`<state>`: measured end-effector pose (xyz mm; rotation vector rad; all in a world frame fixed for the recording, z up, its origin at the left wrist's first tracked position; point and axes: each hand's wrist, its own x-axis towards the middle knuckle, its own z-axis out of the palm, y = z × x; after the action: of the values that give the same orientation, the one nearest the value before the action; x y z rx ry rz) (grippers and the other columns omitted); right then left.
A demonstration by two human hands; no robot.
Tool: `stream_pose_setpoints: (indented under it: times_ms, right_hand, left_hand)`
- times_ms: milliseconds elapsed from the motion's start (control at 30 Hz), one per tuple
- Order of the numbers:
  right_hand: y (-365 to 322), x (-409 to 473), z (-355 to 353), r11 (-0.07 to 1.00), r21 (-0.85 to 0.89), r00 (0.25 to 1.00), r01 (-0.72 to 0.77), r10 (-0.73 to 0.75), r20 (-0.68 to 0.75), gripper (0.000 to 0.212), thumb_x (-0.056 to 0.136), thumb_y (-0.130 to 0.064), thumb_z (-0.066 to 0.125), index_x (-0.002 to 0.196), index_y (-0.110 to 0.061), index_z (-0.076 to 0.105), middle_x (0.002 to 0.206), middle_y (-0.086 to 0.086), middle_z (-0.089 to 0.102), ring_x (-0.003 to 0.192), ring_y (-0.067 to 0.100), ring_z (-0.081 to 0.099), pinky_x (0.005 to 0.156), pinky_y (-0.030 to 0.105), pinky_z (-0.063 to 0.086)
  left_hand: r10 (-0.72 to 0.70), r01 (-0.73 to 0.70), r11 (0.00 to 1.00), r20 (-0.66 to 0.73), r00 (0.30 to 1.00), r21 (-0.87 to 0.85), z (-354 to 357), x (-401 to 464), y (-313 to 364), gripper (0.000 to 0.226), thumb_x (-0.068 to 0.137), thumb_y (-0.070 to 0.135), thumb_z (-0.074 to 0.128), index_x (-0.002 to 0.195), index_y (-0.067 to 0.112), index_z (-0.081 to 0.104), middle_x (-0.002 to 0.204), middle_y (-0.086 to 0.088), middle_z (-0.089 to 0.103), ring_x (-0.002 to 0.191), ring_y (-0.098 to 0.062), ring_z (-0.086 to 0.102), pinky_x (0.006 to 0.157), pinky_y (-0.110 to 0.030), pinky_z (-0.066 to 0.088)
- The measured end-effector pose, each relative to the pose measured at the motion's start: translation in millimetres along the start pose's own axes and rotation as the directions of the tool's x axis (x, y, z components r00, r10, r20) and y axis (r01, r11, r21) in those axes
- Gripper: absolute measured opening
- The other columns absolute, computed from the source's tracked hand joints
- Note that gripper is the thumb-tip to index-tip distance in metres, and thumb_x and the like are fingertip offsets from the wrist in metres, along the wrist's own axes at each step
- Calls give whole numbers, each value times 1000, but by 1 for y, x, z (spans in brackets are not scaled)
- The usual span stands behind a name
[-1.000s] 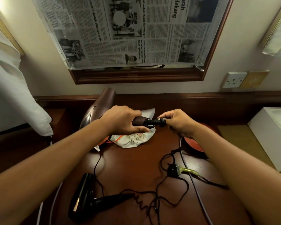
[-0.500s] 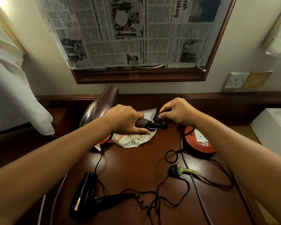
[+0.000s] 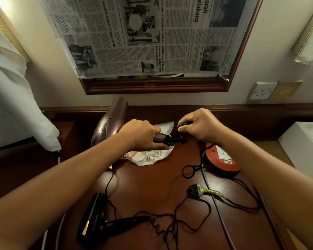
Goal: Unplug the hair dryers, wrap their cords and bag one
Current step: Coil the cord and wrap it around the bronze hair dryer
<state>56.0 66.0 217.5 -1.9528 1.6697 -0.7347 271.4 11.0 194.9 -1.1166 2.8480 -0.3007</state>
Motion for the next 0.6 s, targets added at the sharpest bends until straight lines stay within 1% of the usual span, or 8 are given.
stream_pose_setpoints:
  times_ms: [133, 267, 367, 467, 600]
  right_hand:
    - [3, -10, 5, 1000, 31, 997, -4, 7, -76, 9, 83, -15, 72, 91, -16, 76, 84, -1, 73, 79, 7, 67, 71, 18, 54]
    - [8, -25, 15, 998, 47, 980, 43, -33, -196, 9, 84, -11, 70, 90, -14, 76, 80, -2, 73, 76, 8, 68, 72, 27, 56]
    - [12, -35, 29, 995, 5, 951, 101, -95, -295, 10, 85, -13, 69, 92, -13, 76, 79, 1, 73, 71, 12, 67, 67, 30, 54]
    - [15, -44, 42, 991, -7, 910, 135, -127, -394, 15, 85, -10, 68, 99, -10, 75, 87, 3, 74, 74, 8, 66, 69, 22, 54]
    - [16, -55, 57, 988, 34, 861, 153, -116, -494, 21, 86, -6, 67, 105, -10, 73, 92, 2, 74, 81, 6, 66, 71, 23, 55]
  left_hand:
    - [-44, 44, 999, 4, 999, 1, 2, 1, 4, 67, 72, 87, 32, 88, 26, 54, 71, 4, 55, 67, -21, 58, 54, -30, 35]
    - [-98, 98, 995, -3, 995, -7, 6, 2, 8, 69, 73, 87, 30, 88, 24, 54, 69, 3, 53, 64, -20, 55, 53, -30, 34]
    - [-135, 135, 991, 5, 991, -24, 8, 2, 10, 69, 74, 87, 30, 87, 23, 54, 65, 5, 50, 60, -18, 51, 52, -29, 33]
    - [-160, 160, 986, 5, 987, -36, 9, 0, 12, 68, 75, 86, 31, 87, 23, 54, 63, 6, 46, 57, -15, 47, 50, -28, 31]
    - [-174, 173, 984, -12, 985, -40, 11, -1, 11, 69, 74, 87, 28, 88, 24, 54, 68, 5, 53, 61, -17, 52, 51, -29, 34]
